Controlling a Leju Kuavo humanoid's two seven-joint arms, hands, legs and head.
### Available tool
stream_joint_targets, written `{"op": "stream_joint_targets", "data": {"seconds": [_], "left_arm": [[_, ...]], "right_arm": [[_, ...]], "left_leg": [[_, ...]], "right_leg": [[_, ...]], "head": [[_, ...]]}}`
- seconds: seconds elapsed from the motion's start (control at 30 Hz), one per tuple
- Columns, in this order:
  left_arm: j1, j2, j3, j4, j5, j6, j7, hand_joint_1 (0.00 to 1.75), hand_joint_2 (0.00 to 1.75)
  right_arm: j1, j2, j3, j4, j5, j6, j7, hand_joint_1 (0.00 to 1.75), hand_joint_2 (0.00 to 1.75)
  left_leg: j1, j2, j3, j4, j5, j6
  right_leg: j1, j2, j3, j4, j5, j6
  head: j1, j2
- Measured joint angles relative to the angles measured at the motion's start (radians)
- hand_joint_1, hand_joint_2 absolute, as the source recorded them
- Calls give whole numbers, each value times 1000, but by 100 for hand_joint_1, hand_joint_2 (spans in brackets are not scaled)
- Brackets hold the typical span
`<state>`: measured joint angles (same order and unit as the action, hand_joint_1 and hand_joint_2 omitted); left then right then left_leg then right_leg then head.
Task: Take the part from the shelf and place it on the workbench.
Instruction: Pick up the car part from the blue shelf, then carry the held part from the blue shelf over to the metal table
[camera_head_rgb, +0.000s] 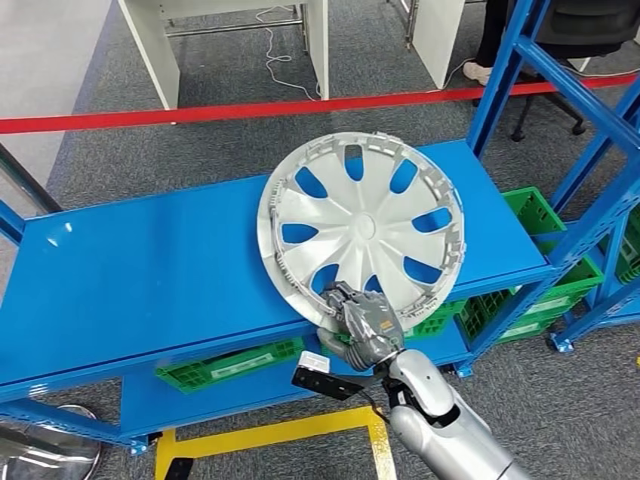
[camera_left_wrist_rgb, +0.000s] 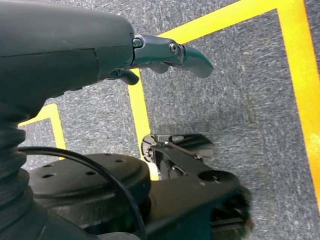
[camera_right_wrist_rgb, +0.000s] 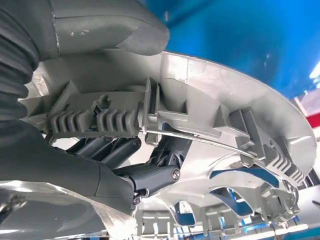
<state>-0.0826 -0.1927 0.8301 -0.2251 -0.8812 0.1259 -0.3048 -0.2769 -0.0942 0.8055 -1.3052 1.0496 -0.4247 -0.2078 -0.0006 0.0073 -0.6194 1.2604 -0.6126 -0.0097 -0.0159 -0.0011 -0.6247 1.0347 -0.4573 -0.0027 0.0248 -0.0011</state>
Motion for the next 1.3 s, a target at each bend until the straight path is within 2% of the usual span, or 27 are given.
{"op": "stream_joint_targets", "data": {"seconds": [0.03,0.1,0.17,0.23,0.27,0.3,0.37,0.4,0.43,0.47,0.5,0.57,0.63,0.67,0.73,0.77,0.8,0.83,0.9,0.93,0.97,1.0,1.07,1.13,1.17,1.23,1.3], "left_arm": [[-1,0,0,0,0,0,0,0,175],[-5,0,0,0,-1,0,0,0,175],[-7,-1,0,0,-3,-1,0,0,175],[-7,-2,0,0,-5,-2,1,0,175],[-7,-2,0,0,-6,-2,1,0,175],[-8,-2,0,0,-7,-2,2,0,175],[-8,-3,0,0,-8,-5,2,0,175],[-8,-3,0,0,-9,-6,2,0,175],[-7,-3,0,0,-9,-8,2,0,175],[-7,-3,0,0,-9,-9,2,0,175],[-6,-3,0,0,-9,-9,2,0,175],[-7,-3,0,0,-10,-10,2,0,175],[-6,-4,0,0,-12,-8,2,0,175],[-6,-5,0,0,-14,-5,2,0,175],[-4,-6,0,0,-18,3,2,0,175],[-2,-6,0,0,-20,6,2,0,175],[-1,-6,0,0,-20,8,3,0,175],[0,-6,0,0,-20,10,3,0,175],[1,-6,0,0,-21,12,3,0,175],[1,-6,0,0,-22,14,3,0,175],[1,-6,0,0,-23,16,3,0,175],[1,-5,0,0,-26,18,3,0,175],[1,-5,0,0,-31,20,3,0,175],[0,-6,0,0,-36,20,4,0,175],[0,-6,0,0,-38,19,3,0,175],[2,-6,0,0,-38,16,-1,0,175],[3,-7,0,0,-37,15,-5,0,175]], "right_arm": [[5,0,-2,-2,-4,-1,-4,175,175],[12,0,-8,-8,-10,-1,-11,175,175],[13,1,-13,-15,-15,0,-16,175,175],[14,1,-15,-20,-18,0,-20,175,175],[15,1,-15,-22,-19,0,-22,175,175],[16,1,-16,-23,-20,0,-23,175,175],[18,1,-17,-25,-23,0,-26,175,175],[20,1,-17,-26,-24,0,-27,175,175],[23,1,-18,-26,-25,0,-27,175,175],[25,1,-19,-27,-27,0,-28,175,175],[27,1,-20,-27,-29,0,-28,175,175],[29,1,-20,-29,-31,0,-29,175,175],[31,1,-21,-35,-32,-1,-32,175,175],[32,1,-22,-37,-32,-1,-33,175,175],[36,1,-23,-41,-32,-3,-35,175,175],[38,1,-23,-42,-32,-4,-36,175,175],[38,1,-23,-44,-32,-4,-37,175,175],[39,1,-24,-46,-31,-5,-37,175,175],[41,1,-24,-47,-31,-5,-38,175,175],[43,1,-25,-47,-31,-4,-39,175,175],[44,1,-25,-47,-30,-3,-41,175,175],[46,1,-25,-47,-30,-1,-44,175,175],[48,0,-25,-47,-31,6,-50,175,175],[50,-2,-27,-47,-31,10,-53,175,175],[52,-3,-28,-47,-31,10,-54,175,175],[57,-7,-29,-49,-32,10,-56,175,175],[65,-12,-30,-55,-33,9,-59,175,175]], "left_leg": [[3,-1,41,-67,33,0],[3,-9,116,-201,65,3],[-1,-15,137,-249,65,9],[-3,-12,126,-253,81,22],[-2,-10,119,-255,91,31],[-2,-7,108,-258,103,40],[-5,-4,83,-258,124,53],[-9,-3,70,-257,134,56],[-12,-2,57,-256,144,57],[-15,0,43,-255,153,58],[-18,0,30,-253,163,59],[-22,1,7,-248,179,57],[-24,2,-8,-244,194,51],[-24,2,-12,-243,202,46],[-20,2,-17,-245,215,35],[-19,0,-22,-240,206,28],[-18,-2,-29,-221,178,21],[-15,-4,-40,-184,134,13],[-7,-5,-65,-60,37,-1],[-3,-5,-71,-3,14,-6],[2,-5,-67,32,17,-11],[6,-5,-51,33,42,-14],[14,-6,24,-59,95,-20],[14,-11,115,-197,82,-15],[12,-13,139,-240,64,-7],[7,-13,144,-261,58,15],[5,-8,135,-264,73,36]], "right_leg": [[0,1,-7,1,6,3],[1,2,-19,1,20,14],[1,2,-24,-3,37,28],[-2,4,-27,-6,47,41],[-3,4,-36,3,32,45],[-3,4,-49,29,1,48],[-3,3,-84,138,-93,50],[-3,3,-99,204,-129,51],[-3,3,-104,254,-145,51],[-1,3,-96,275,-139,49],[0,3,-69,258,-118,45],[7,1,29,131,-79,33],[13,-1,117,-1,-84,24],[17,-2,136,-34,-92,22],[17,-2,133,-48,-79,15],[15,-3,126,-52,-68,8],[13,-4,117,-56,-55,0],[10,-5,104,-59,-41,-5],[10,-5,75,-57,-17,-8],[9,-5,59,-55,-6,-7],[9,-5,42,-53,3,-5],[7,-5,25,-50,12,-2],[4,-4,-6,-39,28,8],[5,-3,-26,-26,41,21],[5,-3,-31,-22,48,29],[3,-3,-35,-22,62,43],[-2,-2,-52,-1,45,52]], "head": [[0,0],[0,0],[1,0],[0,0],[1,0],[2,0],[3,0],[3,0],[3,0],[3,0],[3,0],[3,0],[2,0],[2,0],[3,0],[4,0],[2,0],[1,0],[-2,0],[-3,0],[-3,0],[-3,0],[-3,0],[-3,0],[-3,0],[-3,0],[-1,0]]}}
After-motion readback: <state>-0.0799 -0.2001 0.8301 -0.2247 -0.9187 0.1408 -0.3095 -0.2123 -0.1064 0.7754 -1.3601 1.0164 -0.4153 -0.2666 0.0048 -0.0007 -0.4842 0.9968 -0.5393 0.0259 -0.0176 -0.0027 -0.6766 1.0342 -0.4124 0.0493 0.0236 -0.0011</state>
